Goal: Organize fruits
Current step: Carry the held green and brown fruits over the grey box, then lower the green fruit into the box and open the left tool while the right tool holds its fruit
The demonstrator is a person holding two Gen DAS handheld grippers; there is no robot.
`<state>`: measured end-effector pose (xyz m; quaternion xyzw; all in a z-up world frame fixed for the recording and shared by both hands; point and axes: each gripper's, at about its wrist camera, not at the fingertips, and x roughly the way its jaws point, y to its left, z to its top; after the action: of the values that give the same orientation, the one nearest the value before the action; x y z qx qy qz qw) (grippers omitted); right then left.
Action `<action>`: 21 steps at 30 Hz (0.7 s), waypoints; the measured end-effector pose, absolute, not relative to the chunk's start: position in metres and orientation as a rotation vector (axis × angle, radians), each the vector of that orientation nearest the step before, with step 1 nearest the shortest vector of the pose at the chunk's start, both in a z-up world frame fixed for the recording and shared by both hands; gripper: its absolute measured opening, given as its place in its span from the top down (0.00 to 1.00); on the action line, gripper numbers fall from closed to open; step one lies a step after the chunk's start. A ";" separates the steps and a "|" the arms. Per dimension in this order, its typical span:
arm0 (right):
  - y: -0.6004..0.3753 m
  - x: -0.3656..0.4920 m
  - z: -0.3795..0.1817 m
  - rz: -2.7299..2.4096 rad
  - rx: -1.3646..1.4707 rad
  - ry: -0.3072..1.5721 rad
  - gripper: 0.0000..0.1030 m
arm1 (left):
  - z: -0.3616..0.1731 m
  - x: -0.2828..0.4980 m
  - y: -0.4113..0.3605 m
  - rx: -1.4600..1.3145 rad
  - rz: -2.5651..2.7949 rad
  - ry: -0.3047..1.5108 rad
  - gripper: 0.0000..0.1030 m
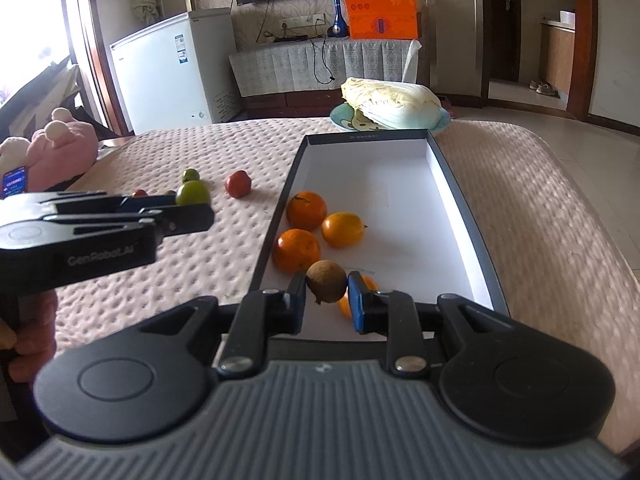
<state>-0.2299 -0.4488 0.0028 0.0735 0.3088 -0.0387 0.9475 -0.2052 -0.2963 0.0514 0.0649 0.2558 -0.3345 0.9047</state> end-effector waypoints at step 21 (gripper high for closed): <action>-0.460 -0.230 0.000 -0.088 0.161 0.641 0.75 | 0.040 -0.182 -0.356 0.125 -0.791 0.517 0.69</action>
<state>-0.2304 -0.4596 0.0004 0.0789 0.3146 -0.0432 0.9449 -0.1824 -0.3557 0.0397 0.0603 0.2489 -0.3807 0.8886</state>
